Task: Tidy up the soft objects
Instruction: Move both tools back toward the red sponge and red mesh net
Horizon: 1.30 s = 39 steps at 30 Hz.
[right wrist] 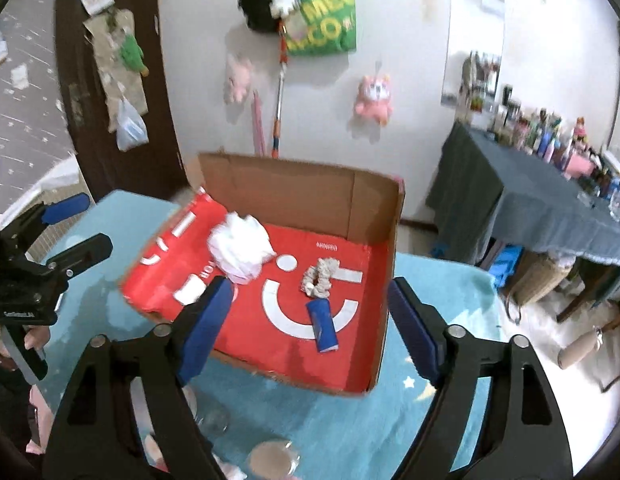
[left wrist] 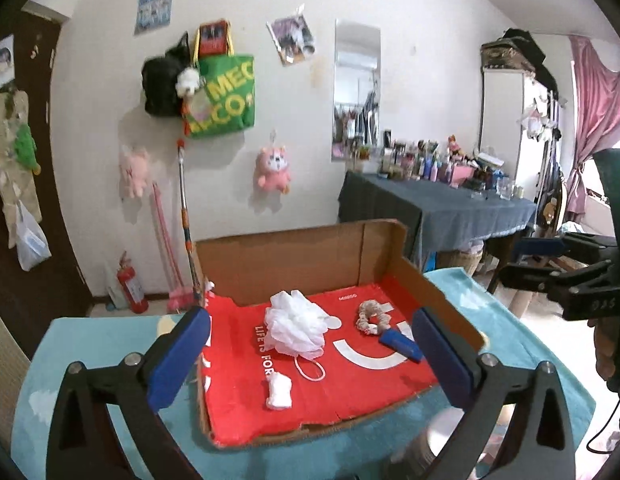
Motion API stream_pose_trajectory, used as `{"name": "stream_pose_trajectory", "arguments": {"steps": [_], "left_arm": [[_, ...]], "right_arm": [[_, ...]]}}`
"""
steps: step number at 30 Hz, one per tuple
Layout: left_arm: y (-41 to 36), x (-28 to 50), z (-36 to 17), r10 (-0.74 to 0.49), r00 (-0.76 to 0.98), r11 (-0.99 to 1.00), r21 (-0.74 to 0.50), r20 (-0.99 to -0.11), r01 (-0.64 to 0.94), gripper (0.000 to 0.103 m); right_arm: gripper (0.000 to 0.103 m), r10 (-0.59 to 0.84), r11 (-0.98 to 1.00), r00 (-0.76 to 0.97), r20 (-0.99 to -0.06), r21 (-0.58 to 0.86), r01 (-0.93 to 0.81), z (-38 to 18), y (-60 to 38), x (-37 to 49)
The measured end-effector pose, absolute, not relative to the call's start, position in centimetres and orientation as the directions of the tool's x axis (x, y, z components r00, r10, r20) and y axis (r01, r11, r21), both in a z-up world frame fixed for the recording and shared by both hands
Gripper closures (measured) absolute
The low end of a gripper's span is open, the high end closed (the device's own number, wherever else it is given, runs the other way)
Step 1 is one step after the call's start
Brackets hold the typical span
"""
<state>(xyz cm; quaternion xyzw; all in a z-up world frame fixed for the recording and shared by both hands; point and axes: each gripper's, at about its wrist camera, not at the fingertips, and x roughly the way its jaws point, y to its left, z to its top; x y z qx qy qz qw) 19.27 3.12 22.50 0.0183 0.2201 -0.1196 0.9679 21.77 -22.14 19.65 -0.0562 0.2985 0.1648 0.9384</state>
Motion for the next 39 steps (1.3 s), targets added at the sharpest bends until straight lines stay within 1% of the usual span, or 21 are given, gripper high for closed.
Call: {"name": "stream_pose_trajectory", "arguments": {"steps": [2,6,11,13,16,21,26,33,36,39], "left_arm": [[3.3,17.2,22.9,-0.22,0.89,0.972,-0.017,-0.4,0.233,0.0],[4.1,13.7,23.1,-0.226,0.908,0.974,-0.06,-0.353,0.219,0.0],[4.6,9.7,22.2,-0.203,0.928,0.979,-0.06,-0.311,0.194,0.0],[4.7,8.4,21.5,-0.189,0.935,0.982,-0.057,-0.301,0.18,0.0],[4.4,6.4,20.2,-0.183,0.937,0.983,-0.055,-0.298,0.174,0.0],[3.9,4.1,18.0,-0.167,0.941,0.986,-0.044,-0.295,0.161,0.0],[3.3,3.7,15.2,-0.185,0.92,0.983,-0.057,-0.346,0.177,0.0],[3.0,4.5,10.0,-0.191,0.862,0.982,-0.084,-0.469,0.171,0.0],[3.1,5.1,8.2,-0.188,0.831,0.982,-0.095,-0.523,0.162,0.0],[3.2,5.5,6.9,-0.177,0.81,0.984,-0.097,-0.559,0.149,0.0]], "right_arm": [[0.021,0.275,0.942,0.801,-0.531,-0.017,-0.334,20.4,-22.4,19.2],[0.019,0.282,0.944,0.847,-0.451,-0.026,-0.328,21.2,-22.7,14.1],[0.012,0.238,0.96,0.915,-0.324,-0.063,-0.272,21.0,-23.1,7.5],[0.011,0.225,0.964,0.93,-0.29,-0.071,-0.256,20.3,-23.1,5.1],[0.007,0.218,0.969,0.938,-0.27,-0.057,-0.242,18.7,-23.2,2.7],[0.007,0.178,0.98,0.948,-0.265,-0.04,-0.195,15.2,-23.2,0.3],[0.006,0.176,0.982,0.94,-0.294,-0.009,-0.187,11.0,-23.0,-0.7],[0.006,0.243,0.969,0.89,-0.384,0.046,-0.245,5.1,-21.8,-0.2],[0.006,0.249,0.966,0.878,-0.41,0.043,-0.254,3.8,-21.0,0.1],[0.006,0.273,0.96,0.859,-0.434,0.064,-0.273,2.8,-20.6,0.6]]}}
